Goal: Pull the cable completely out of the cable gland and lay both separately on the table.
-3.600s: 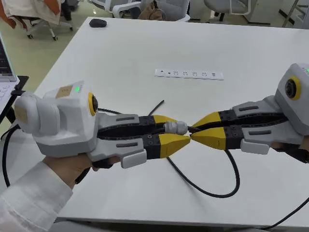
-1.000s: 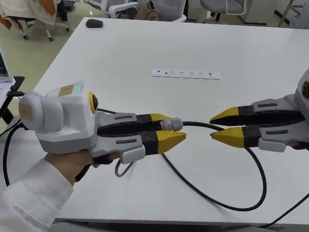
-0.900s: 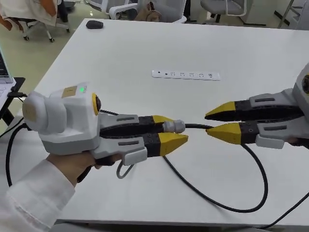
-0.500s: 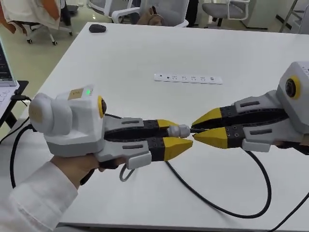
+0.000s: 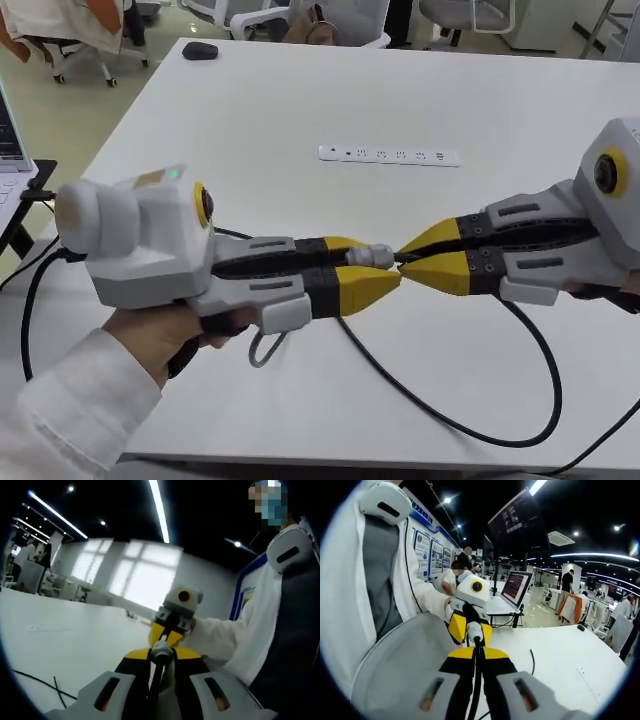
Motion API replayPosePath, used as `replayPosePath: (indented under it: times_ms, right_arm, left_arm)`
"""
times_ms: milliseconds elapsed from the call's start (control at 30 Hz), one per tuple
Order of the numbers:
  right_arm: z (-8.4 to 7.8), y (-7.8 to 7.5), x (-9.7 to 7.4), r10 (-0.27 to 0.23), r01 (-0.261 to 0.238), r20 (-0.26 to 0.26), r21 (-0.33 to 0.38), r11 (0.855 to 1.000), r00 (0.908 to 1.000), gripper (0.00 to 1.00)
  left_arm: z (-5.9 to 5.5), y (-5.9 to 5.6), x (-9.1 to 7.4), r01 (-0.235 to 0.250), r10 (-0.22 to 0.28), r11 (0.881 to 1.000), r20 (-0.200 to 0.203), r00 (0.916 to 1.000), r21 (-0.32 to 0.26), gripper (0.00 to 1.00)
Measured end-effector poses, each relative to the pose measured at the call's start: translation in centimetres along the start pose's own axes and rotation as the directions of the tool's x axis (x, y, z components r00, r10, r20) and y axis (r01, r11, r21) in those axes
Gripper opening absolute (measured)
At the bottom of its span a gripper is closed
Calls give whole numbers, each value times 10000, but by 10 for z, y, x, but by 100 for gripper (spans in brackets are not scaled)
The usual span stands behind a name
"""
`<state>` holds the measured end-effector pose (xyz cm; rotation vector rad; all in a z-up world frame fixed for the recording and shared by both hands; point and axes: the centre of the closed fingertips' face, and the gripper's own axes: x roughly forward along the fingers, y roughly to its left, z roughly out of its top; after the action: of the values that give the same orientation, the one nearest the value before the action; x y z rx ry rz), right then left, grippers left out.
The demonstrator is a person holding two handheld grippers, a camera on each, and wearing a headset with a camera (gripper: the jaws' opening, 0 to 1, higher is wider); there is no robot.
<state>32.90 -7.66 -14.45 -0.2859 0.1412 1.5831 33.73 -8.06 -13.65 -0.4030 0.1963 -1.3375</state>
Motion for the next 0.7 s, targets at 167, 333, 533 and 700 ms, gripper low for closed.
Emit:
replayPosePath:
  times_ms: [167, 333, 533, 700]
  right_arm:
    - [1, 0, 0, 10, -10, 23, 27, 10000, 10000, 2]
    - [-1, 0, 1, -6, 6, -37, 41, 10000, 10000, 2]
    - [-7, -4, -2, -78, 79, -156, 100, 9999, 9998, 2]
    - [-17, -11, -12, -344, 353, -246, 360, 9987, 9991, 2]
  left_arm:
    - [-1, 0, 0, -17, 14, 9995, -88, 10000, -325, 18]
    - [-1, 2, 0, -181, 181, 9998, -94, 9998, -81, 18]
    - [-3, 6, -3, -378, 380, 9992, -209, 9991, 108, 17]
    - [-2, 11, -8, -590, 592, 9982, -146, 9981, 102, 18]
